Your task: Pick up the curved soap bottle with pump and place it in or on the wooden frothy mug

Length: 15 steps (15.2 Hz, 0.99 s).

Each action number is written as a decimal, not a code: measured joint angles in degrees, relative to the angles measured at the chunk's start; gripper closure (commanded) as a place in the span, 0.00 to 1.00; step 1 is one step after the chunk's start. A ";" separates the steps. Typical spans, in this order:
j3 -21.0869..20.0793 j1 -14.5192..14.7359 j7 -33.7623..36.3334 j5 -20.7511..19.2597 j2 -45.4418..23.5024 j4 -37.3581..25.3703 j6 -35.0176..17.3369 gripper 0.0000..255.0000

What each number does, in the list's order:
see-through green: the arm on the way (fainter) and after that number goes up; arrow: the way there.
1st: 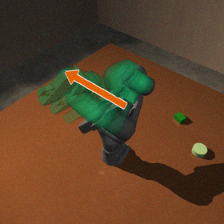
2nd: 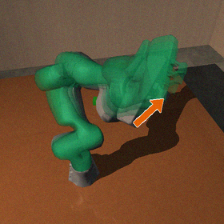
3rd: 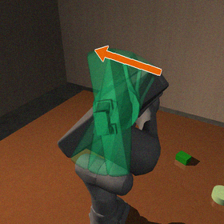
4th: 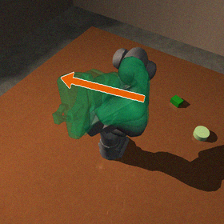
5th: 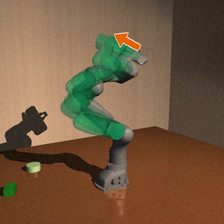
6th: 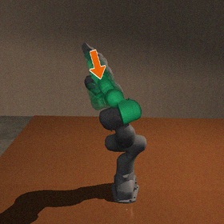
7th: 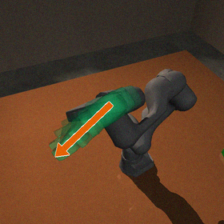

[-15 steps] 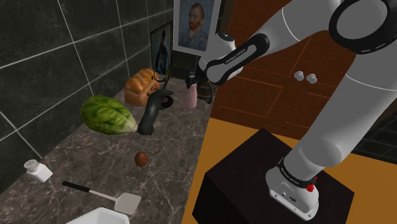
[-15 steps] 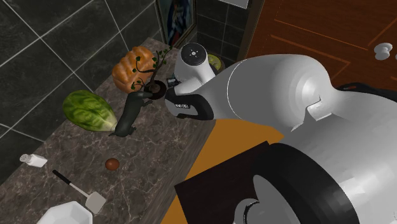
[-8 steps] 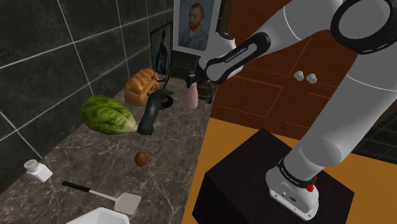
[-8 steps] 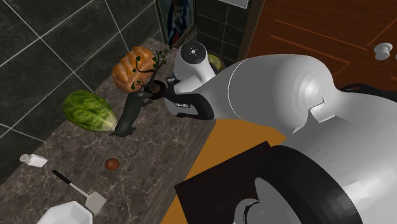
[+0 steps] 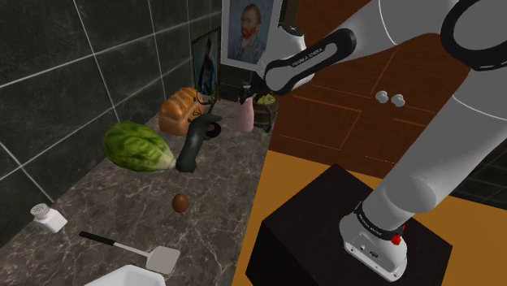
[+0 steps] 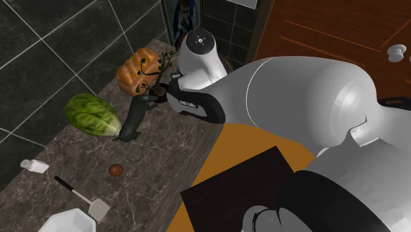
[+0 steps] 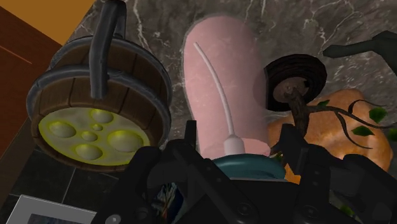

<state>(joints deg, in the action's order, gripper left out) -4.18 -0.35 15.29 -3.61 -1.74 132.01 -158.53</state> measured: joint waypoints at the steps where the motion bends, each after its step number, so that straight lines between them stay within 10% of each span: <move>1: -0.05 0.04 -0.06 0.15 0.60 -0.30 0.89 1.00; 15: -0.10 0.16 -1.39 1.76 6.19 -5.45 11.59 1.00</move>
<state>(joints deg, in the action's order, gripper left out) -4.28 -0.19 13.90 -1.85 4.45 126.56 -146.94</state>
